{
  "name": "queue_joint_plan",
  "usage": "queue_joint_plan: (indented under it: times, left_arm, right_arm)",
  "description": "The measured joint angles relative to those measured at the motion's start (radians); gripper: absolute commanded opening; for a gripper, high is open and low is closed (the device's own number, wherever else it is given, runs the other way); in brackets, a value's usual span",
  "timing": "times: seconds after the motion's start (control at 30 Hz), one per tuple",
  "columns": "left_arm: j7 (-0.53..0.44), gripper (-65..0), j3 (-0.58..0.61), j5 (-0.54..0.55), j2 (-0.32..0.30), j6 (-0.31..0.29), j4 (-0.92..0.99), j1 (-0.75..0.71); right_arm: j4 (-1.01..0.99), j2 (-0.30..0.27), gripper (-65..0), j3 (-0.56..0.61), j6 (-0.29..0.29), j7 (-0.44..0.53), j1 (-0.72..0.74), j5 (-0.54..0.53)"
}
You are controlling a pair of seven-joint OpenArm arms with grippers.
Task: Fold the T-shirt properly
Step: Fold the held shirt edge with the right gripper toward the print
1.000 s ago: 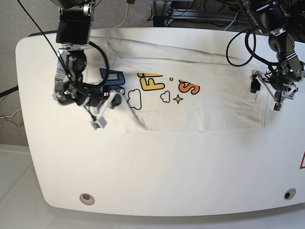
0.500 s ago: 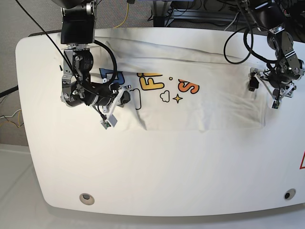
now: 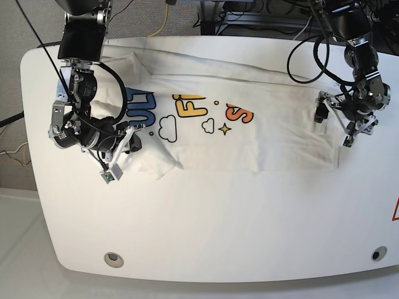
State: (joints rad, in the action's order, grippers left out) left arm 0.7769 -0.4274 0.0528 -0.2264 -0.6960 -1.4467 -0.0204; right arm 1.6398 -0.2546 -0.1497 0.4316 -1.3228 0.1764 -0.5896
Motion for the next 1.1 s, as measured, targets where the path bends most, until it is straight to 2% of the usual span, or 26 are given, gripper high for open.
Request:
queue_joint_plan:
  times: [0.13,0.3,0.43,0.5,0.63,0.7,0.77,0.83,0.93,1.1]
  left_arm:
    - [-0.011,-8.3,0.1,0.008,-0.002,0.004,-0.003,0.01]
    - [-0.01,-8.2,0.111,0.022,0.03,-0.003,-0.003,0.018]
    - [0.006,-8.1,0.068,0.02,0.049,-0.011,-0.001,0.031]
    - [0.012,-8.1,0.055,0.007,0.048,-0.002,-0.001,0.035]
    - [0.01,-8.2,0.044,0.004,0.044,0.0,-0.002,0.041]
    - [0.011,-8.0,0.043,0.008,0.039,-0.001,-0.002,0.038]
    - [0.011,-8.1,0.04,0.008,0.032,-0.001,-0.002,0.034]
    - [0.01,-8.0,0.04,0.008,0.022,-0.001,-0.002,0.031]
    - [0.01,-8.0,0.041,0.007,0.017,-0.001,-0.002,0.031]
    - [0.004,-7.9,0.041,0.006,0.008,-0.001,0.002,0.035]
  right_arm:
    - [-0.01,-0.033,-61.0,0.004,0.006,-0.002,0.004,-0.042]
    - [-0.014,-0.05,-62.8,0.002,0.007,-0.002,0.028,-0.024]
    - [-0.061,0.008,-62.1,0.071,0.023,0.005,0.045,0.024]
    - [-0.087,0.042,-61.2,0.103,0.029,0.014,0.046,0.001]
    - [-0.146,0.063,-55.0,0.132,0.04,0.041,0.043,-0.043]
    - [-0.193,0.053,-44.9,0.129,0.029,0.047,0.052,-0.02]
    - [-0.244,0.037,-41.1,0.111,0.029,0.047,0.066,0.01]
    - [-0.276,0.022,-39.2,0.085,0.026,0.047,0.07,0.024]
    - [-0.286,0.011,-39.5,0.051,0.021,0.046,0.07,0.04]
    - [-0.276,0.047,-42.9,-0.024,0.022,0.045,0.08,0.015]
